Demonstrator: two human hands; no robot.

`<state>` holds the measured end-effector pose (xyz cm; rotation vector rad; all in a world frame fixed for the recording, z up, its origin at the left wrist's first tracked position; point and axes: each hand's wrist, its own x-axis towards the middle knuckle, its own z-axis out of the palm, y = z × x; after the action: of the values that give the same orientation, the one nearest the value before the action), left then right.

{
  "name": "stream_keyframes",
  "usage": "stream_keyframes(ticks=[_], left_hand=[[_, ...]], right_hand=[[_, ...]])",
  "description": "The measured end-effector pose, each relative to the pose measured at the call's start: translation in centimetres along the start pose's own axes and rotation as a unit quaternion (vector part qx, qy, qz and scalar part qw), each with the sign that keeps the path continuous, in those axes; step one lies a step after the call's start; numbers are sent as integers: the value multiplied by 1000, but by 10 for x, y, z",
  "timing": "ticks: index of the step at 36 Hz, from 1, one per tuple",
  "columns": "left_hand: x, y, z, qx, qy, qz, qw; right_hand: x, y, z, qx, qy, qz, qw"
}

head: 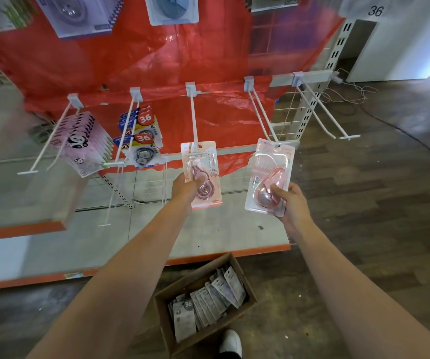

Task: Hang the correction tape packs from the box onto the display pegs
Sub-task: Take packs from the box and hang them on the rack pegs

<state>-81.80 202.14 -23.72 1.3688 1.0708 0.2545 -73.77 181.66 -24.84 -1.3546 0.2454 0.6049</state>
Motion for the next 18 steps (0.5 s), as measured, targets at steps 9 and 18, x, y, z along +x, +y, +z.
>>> stream_keyframes(ticks=[9,18], left_hand=[[0,1,0,11,5,1,1000],[2,-1,0,17,7,11,1000]], right_hand=[[2,-10,12,-21,-11,-3,1000],[10,-6,10,-57,9,-19,998]])
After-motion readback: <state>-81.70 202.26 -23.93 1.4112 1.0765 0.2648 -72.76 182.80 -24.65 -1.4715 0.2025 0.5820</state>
